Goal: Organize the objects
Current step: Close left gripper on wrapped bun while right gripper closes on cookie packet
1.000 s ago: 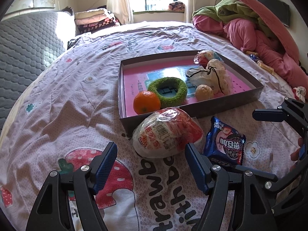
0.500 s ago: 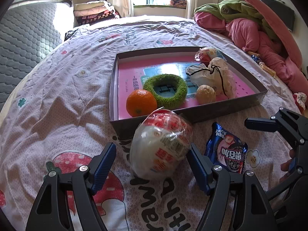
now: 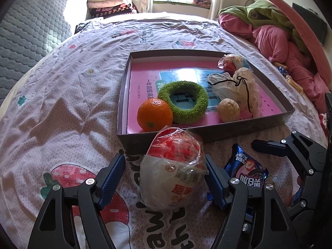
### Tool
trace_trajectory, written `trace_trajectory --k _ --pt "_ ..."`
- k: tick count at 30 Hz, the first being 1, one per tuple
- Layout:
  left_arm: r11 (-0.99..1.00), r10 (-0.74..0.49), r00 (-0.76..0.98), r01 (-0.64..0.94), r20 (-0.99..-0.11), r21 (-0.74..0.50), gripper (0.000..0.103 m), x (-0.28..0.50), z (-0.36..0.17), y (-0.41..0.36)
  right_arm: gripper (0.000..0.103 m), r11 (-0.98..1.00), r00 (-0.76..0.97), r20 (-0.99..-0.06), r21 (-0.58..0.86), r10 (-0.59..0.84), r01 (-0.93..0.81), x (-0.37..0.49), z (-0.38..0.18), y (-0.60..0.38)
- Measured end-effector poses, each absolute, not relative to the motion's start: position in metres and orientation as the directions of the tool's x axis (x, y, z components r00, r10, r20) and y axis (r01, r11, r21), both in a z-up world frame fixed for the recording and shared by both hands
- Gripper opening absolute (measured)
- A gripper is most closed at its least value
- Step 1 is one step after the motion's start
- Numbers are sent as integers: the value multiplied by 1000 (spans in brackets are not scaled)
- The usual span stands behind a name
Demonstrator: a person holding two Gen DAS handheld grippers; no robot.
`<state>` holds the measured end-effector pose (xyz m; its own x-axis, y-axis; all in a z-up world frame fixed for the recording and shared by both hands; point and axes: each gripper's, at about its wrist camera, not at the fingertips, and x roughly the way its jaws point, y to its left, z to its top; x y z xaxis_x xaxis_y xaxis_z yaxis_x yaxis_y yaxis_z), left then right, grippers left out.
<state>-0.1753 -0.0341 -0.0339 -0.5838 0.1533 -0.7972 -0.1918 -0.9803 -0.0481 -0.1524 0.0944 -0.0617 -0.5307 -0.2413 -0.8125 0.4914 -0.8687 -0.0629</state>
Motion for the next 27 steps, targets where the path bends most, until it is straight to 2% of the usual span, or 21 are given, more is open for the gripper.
trace_trajectory --k 1,5,6,8,10,12,27 --pt "-980 153 -583 -191 -798 -48 75 -176 -34 -34 92 -871 -526 -815 -54 -245 488 -153 -62 95" --pt "-980 163 -581 -190 -798 -62 62 -175 -34 -33 91 -886 -513 -820 -16 -254 463 -157 -61 98" --pt "-979 168 -576 -193 -800 -67 55 -176 -34 -32 86 -889 -517 -820 -21 -247 458 -157 -61 98" --pt "-979 165 -575 -192 -802 -65 55 -175 -35 -31 75 -890 -524 -817 -30 -241 456 -156 -59 98" --pt "-980 160 -576 -188 -802 -61 55 -175 -35 -30 59 -889 -523 -815 -21 -250 458 -154 -57 99" --pt "-980 165 -575 -184 -801 -70 55 -174 -34 -29 52 -888 -524 -815 -26 -246 459 -153 -56 99" --pt "-977 189 -618 -200 -763 -79 54 -162 -14 -22 51 -911 -552 -795 4 -253 413 -148 -41 116"
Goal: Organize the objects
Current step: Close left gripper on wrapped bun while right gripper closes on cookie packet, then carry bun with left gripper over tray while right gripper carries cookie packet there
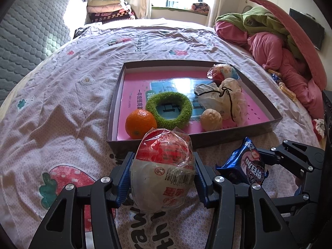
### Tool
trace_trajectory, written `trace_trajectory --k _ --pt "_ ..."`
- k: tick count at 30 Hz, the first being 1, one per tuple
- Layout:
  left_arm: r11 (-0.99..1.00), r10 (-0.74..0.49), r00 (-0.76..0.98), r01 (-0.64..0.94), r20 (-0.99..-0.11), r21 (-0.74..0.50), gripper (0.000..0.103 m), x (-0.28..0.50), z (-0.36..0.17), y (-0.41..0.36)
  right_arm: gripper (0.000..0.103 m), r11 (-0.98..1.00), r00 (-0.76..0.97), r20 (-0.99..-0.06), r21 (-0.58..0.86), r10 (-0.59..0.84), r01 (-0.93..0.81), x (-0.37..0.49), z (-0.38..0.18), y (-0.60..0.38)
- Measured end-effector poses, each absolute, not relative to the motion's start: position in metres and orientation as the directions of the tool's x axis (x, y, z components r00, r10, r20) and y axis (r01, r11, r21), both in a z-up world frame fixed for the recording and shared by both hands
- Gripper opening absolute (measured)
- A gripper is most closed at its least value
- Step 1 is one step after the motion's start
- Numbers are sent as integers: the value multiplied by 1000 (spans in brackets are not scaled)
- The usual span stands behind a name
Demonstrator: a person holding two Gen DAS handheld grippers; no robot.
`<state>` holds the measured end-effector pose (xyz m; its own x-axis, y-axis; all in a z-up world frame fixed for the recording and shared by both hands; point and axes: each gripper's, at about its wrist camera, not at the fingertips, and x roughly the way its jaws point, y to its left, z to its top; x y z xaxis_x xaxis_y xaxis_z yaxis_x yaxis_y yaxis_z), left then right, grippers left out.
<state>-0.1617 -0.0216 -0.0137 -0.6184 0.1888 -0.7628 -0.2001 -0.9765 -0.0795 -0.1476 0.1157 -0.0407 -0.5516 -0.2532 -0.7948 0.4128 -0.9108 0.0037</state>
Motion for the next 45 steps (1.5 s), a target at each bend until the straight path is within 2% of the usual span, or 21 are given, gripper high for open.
trace_trajectory --k 20,27,37,45 --pt "-976 212 -707 -187 -675 -111 54 -159 33 -12 51 -936 -681 -687 -7 -252 353 -136 15 143" --pt "-978 204 -725 -172 -658 -114 54 -168 41 -8 51 -946 -712 -659 -1 -243 324 -138 29 155" --pt "-977 204 -735 -112 -647 -180 54 -197 45 -15 51 -967 -755 -620 29 -215 252 -158 47 187" --pt "-981 181 -751 -96 -635 -166 54 -216 43 -6 51 -978 -779 -599 27 -182 207 -178 53 209"
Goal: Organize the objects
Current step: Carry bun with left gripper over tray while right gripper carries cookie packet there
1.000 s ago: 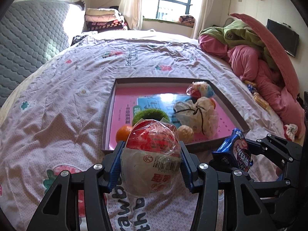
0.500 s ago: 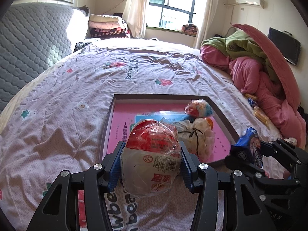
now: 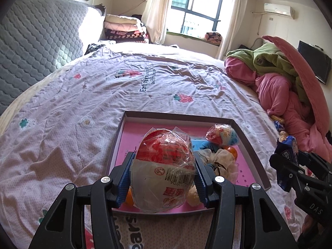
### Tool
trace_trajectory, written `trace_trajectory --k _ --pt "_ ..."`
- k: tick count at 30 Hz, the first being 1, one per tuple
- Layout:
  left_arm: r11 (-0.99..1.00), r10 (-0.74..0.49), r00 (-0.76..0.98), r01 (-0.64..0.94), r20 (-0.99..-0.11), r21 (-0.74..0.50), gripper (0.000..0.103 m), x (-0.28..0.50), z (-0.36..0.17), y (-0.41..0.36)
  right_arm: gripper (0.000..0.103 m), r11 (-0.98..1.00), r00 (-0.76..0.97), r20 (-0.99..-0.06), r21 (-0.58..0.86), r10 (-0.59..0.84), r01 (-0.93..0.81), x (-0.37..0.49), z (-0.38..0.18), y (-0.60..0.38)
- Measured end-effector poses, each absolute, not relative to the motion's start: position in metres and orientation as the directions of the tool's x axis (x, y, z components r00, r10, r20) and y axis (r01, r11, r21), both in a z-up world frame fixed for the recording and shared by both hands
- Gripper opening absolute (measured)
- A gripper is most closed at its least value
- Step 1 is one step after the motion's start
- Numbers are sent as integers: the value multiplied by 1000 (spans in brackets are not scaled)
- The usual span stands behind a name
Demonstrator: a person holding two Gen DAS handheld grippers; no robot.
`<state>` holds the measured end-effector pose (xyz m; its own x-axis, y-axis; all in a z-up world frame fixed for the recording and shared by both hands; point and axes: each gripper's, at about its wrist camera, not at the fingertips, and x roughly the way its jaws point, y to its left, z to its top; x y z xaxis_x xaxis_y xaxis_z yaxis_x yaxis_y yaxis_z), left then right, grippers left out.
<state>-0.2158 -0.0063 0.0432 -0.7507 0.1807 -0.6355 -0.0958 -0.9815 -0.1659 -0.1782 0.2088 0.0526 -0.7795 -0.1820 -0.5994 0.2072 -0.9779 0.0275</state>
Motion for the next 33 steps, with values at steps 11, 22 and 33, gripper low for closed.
trace_trajectory --k 11,22,33 --pt "-982 178 -737 -87 -652 -169 55 -234 31 9 51 -982 -776 -609 23 -163 188 -191 37 223" --pt "-991 131 -702 -78 -700 -107 55 -246 3 22 51 -983 -747 -646 25 -156 184 -209 10 221" --pt "-993 121 -675 -92 -728 -80 55 -248 -12 27 51 -982 -717 -682 9 -143 187 -216 -14 216"
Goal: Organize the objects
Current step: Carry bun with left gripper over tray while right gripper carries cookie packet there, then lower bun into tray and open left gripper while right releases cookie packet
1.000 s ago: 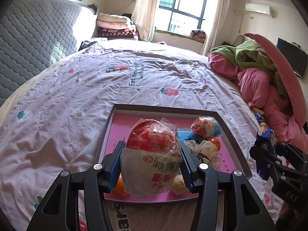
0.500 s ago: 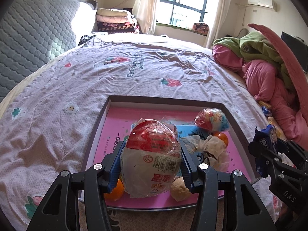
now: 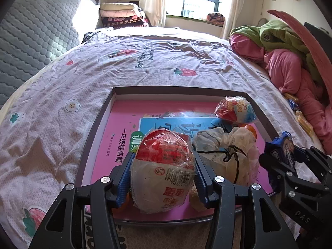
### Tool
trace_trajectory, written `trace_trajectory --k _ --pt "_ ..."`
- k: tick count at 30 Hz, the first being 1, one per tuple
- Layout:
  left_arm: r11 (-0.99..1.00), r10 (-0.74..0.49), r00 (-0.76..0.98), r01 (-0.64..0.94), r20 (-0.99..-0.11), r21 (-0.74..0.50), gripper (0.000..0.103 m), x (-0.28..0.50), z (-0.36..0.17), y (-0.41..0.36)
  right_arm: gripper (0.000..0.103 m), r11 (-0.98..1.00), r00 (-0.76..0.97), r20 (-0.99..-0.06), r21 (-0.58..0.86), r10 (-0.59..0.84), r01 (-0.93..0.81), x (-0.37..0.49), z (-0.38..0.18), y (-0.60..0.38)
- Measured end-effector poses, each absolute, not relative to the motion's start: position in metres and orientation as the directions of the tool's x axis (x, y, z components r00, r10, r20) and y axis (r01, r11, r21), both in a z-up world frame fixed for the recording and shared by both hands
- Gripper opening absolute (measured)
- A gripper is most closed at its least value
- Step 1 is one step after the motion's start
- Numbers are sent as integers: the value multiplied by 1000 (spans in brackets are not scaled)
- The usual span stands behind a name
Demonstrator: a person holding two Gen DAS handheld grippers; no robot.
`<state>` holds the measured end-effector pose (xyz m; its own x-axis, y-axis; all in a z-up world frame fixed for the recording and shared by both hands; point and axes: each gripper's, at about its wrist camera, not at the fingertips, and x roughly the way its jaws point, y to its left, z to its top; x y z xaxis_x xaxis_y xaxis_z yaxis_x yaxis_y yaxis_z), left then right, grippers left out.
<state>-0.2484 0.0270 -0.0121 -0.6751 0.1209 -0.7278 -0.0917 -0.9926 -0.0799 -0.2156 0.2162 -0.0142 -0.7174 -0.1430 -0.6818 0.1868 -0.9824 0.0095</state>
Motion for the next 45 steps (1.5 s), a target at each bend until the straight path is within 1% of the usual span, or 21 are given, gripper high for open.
trace_trajectory --k 6,20,25,28,30,36,45 --pt "-991 137 -663 -99 -736 -94 55 -248 -17 27 52 -983 -701 -702 -8 -126 185 -219 -27 212" --pt "-993 107 -653 -111 -750 -45 57 -244 -22 34 52 -985 -688 -717 -8 -115 173 -220 -33 210" --pt "-992 106 -643 -115 -758 -41 57 -243 -25 34 57 -985 -686 -718 -8 -116 175 -218 -31 209" --pt "-992 106 -642 -120 -759 -37 60 -240 -24 35 58 -984 -685 -720 -16 -114 180 -217 -30 207" --pt "-992 108 -642 -125 -759 -36 65 -238 -23 35 58 -983 -684 -720 -20 -113 183 -216 -29 207" --pt "-990 115 -647 -133 -754 -37 67 -233 -20 34 62 -983 -701 -703 -22 -116 184 -210 -20 207" --pt "-990 130 -665 -132 -735 -55 70 -224 -9 27 65 -984 -724 -680 -19 -118 179 -203 -8 209"
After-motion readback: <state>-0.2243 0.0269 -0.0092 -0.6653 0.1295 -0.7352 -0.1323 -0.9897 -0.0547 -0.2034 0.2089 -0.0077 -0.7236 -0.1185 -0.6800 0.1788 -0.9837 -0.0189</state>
